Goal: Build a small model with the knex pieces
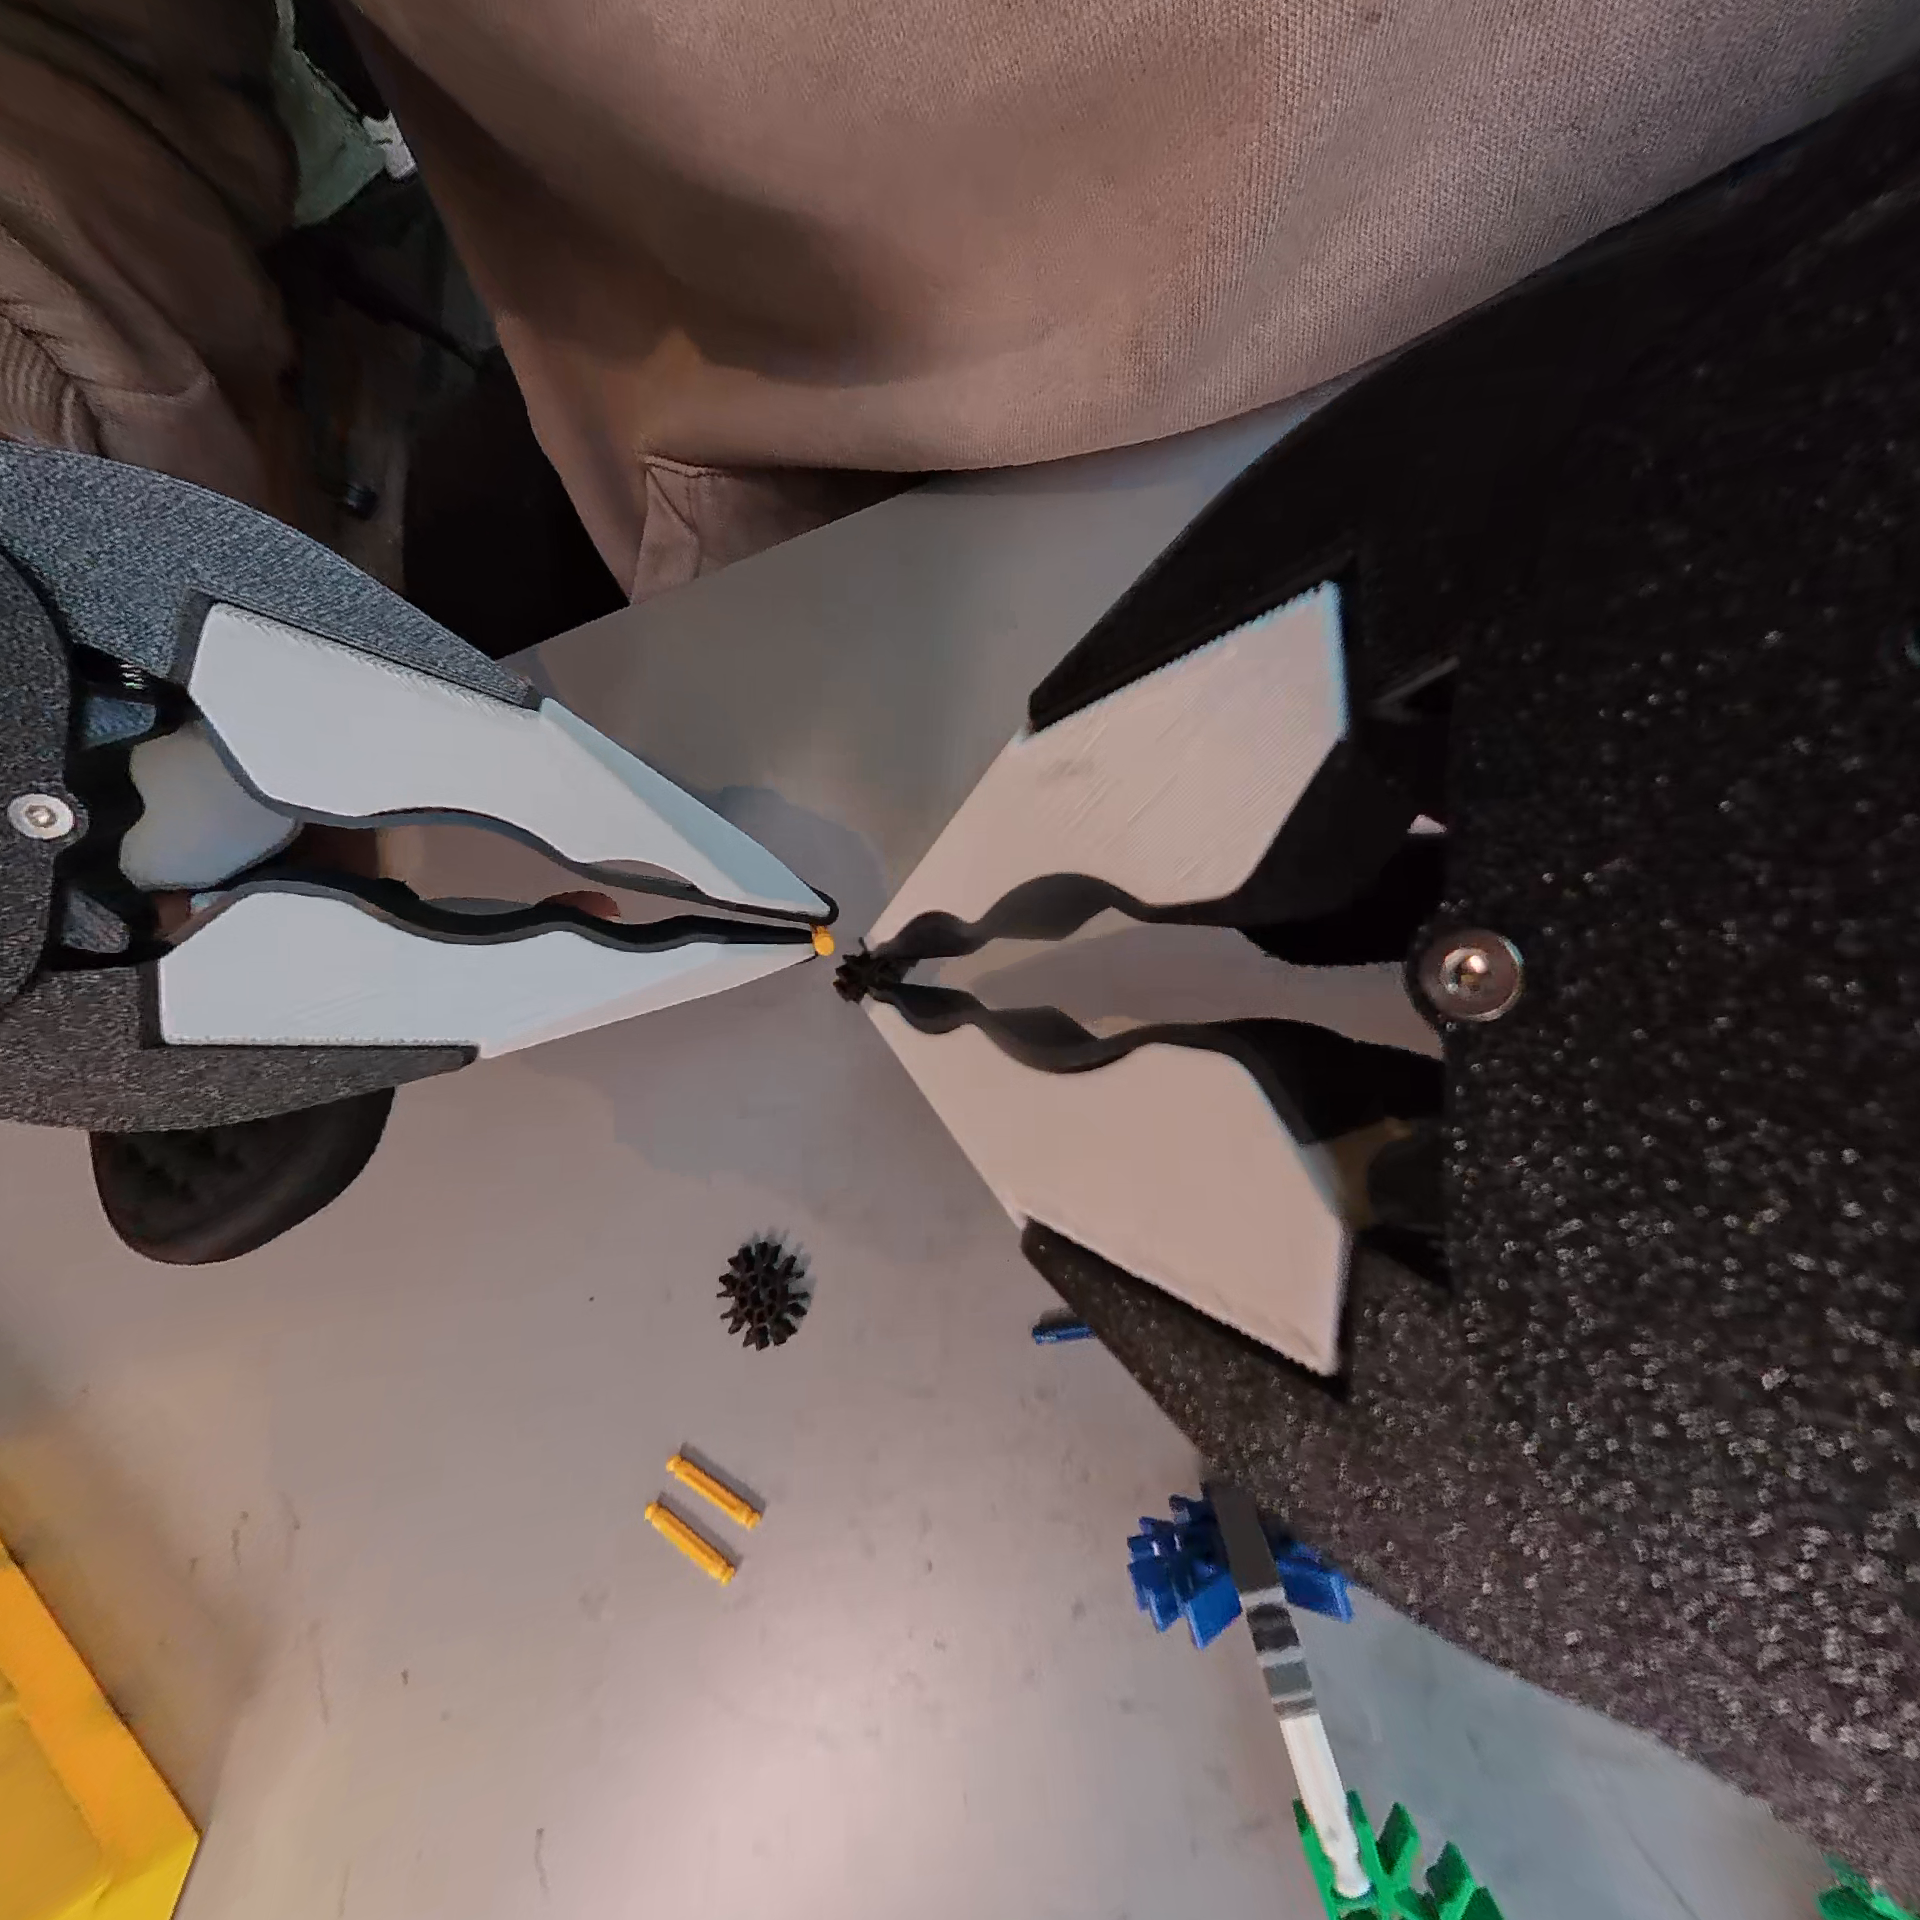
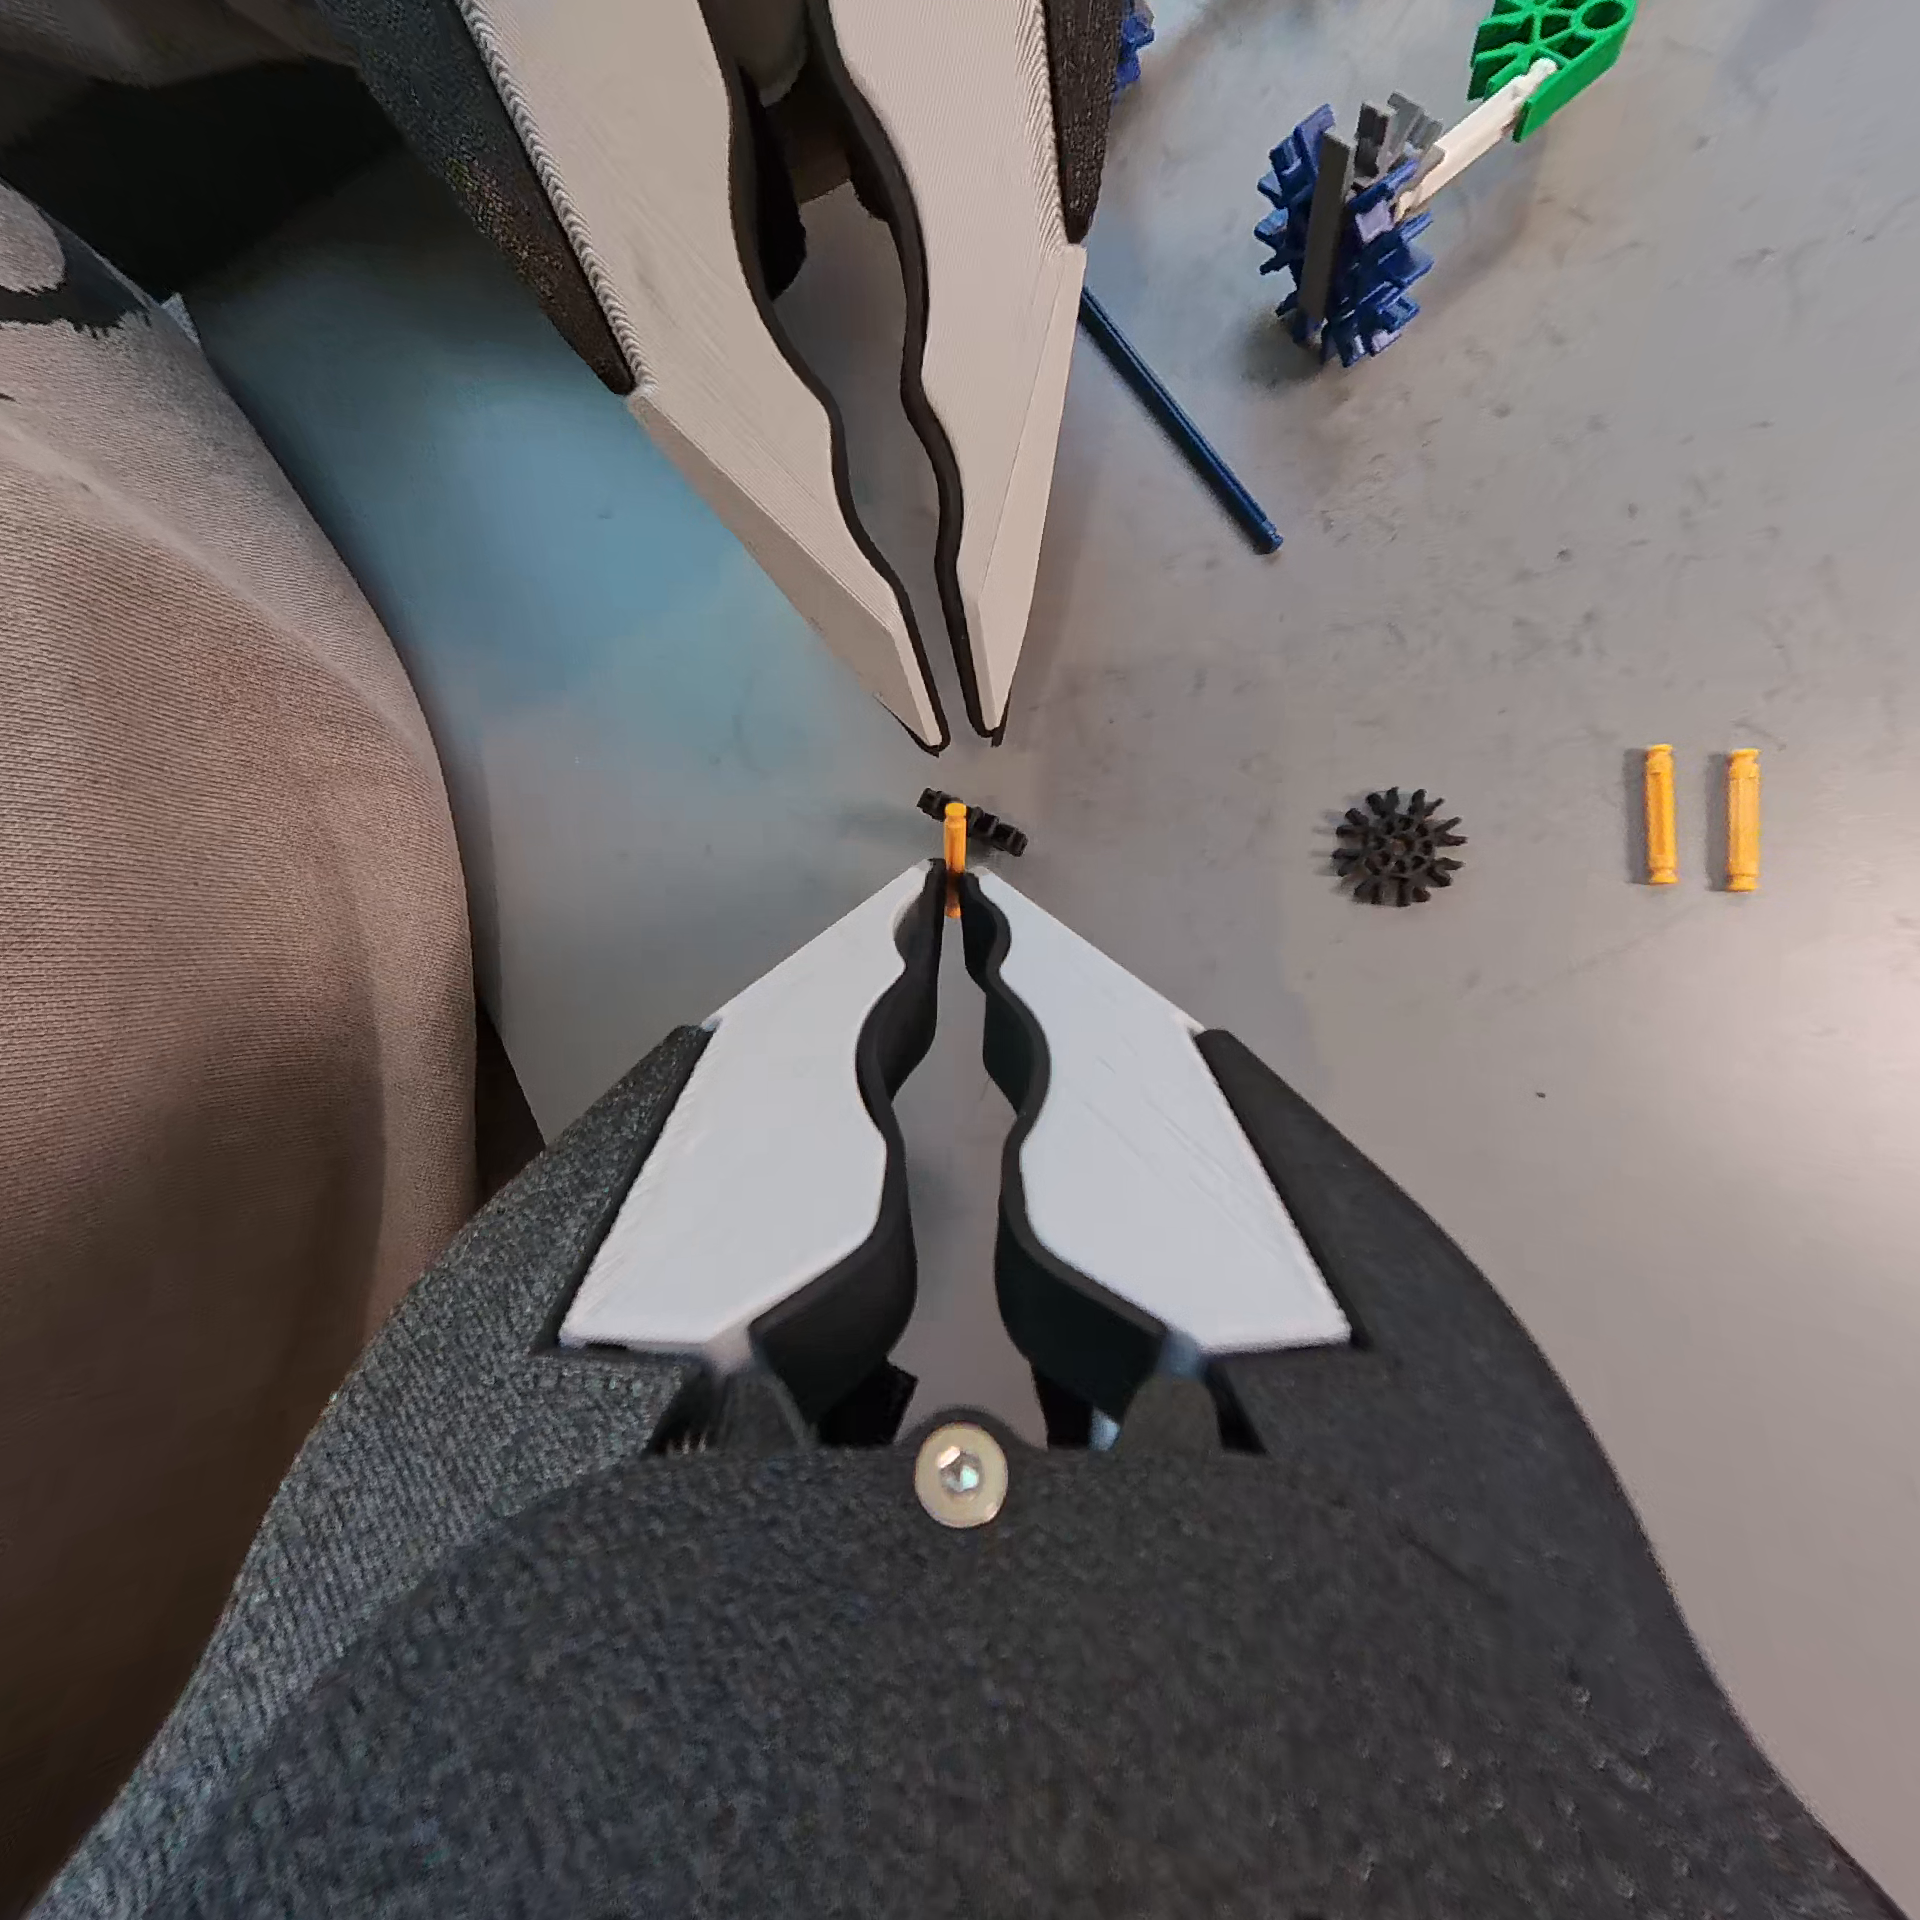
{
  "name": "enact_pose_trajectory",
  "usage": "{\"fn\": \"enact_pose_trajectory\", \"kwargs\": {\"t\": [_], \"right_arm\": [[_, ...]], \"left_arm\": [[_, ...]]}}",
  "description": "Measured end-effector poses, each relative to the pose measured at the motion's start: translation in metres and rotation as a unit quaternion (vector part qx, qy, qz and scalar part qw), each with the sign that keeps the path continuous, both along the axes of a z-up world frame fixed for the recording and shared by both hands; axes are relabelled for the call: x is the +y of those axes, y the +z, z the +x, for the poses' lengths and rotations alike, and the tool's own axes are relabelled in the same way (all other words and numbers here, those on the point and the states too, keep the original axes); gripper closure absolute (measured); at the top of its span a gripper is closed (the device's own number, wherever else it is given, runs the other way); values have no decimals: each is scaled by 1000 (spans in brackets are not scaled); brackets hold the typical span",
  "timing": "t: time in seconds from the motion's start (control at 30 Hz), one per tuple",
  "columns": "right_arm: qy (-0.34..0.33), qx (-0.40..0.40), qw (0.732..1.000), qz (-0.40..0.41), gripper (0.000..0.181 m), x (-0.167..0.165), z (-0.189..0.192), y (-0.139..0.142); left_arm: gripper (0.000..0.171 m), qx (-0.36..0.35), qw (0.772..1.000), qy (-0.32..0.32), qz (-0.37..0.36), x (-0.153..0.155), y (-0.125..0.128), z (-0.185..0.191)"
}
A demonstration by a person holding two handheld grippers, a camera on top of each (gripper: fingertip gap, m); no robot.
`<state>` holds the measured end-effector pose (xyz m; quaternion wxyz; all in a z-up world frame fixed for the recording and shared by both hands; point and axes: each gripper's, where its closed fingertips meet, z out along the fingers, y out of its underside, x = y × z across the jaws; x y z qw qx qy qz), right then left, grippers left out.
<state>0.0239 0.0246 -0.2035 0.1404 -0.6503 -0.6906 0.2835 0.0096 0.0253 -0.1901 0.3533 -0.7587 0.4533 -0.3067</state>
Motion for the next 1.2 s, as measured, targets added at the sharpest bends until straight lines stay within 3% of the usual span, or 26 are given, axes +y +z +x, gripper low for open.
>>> {"fn": "enact_pose_trajectory", "kwargs": {"t": [0.3,0.77,0.9,1.03,1.2], "right_arm": [[-13,-3,1000,-22,180,-2,0,0],[15,48,999,0,180,-9,-5,24],[25,136,990,13,179,-11,-8,44],[3,237,971,10,170,-14,-8,65],[-45,291,953,69,175,-7,-7,71]], "left_arm": [[169,-17,1000,-3,1,0,4,4],[169,-63,997,-31,-7,-10,20,13],[170,-142,988,-36,-46,-12,39,11],[170,-242,964,-41,-97,-10,62,6],[170,-295,946,-38,-131,-7,71,6]]}}
